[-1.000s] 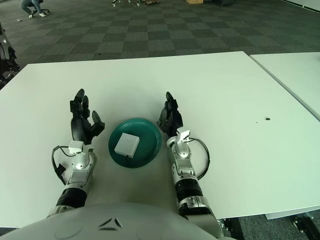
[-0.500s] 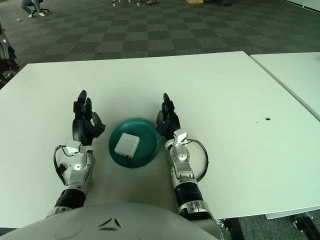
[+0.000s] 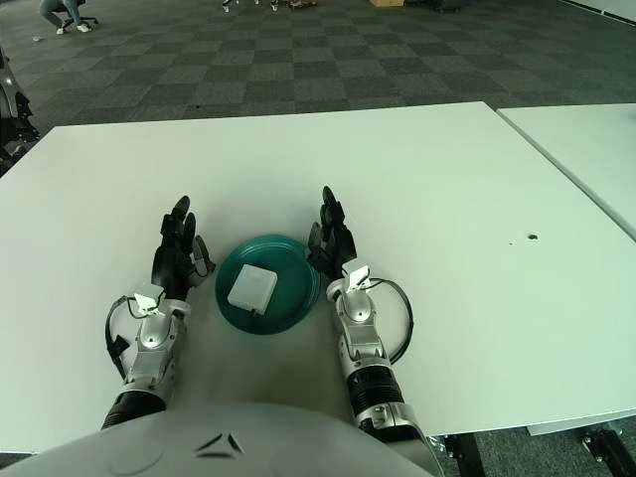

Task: Put the charger into the plate.

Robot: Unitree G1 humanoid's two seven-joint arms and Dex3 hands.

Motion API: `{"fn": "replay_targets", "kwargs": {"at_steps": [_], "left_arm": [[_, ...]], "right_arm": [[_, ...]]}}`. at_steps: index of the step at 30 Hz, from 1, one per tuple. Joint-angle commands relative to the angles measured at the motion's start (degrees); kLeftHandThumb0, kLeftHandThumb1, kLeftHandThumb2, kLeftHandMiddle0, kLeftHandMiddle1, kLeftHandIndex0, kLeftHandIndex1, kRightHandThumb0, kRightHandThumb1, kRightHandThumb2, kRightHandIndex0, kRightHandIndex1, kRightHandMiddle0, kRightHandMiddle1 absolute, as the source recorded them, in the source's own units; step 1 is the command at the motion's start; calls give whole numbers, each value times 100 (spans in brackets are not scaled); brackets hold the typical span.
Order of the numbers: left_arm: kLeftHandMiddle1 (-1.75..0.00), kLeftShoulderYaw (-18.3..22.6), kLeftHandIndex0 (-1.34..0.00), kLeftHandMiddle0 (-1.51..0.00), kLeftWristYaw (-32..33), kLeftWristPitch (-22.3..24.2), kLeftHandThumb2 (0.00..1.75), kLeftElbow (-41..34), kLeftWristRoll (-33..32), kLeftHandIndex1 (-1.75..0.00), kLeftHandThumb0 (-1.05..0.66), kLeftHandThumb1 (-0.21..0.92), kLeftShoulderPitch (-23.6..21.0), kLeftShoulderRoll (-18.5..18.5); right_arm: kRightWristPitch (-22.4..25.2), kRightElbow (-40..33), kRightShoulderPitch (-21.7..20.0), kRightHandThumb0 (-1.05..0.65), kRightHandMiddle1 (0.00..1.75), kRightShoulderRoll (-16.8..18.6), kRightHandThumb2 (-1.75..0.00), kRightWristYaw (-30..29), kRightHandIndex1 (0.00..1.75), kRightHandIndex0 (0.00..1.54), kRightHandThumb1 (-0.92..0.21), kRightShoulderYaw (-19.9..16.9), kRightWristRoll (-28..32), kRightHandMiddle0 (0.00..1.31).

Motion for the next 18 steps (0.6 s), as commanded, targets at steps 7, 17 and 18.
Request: {"fn": "replay_targets", "kwargs": {"at_steps": [7,17,18], "left_arm": [[-5,136,0,-27,-176,982,88,237,-431,-66,-75,92,1131,-135],[-1,5,0,-20,183,632,92,369,296,-46,-78,92,1118,-14],[-1,-3,0,-19,213,637,93,367,350,-44,-78,92,1121,-13]], "right_arm": [[525,816,855,-96,0,-28,-96,-24,0,0,-92,-48,-35,0],[595,929,806,-98,0,-27,-95,-223,0,0,-92,-86,-175,0],[590,946,797,-98,0,-22,-95,-240,0,0,-92,-96,-180,0]]}}
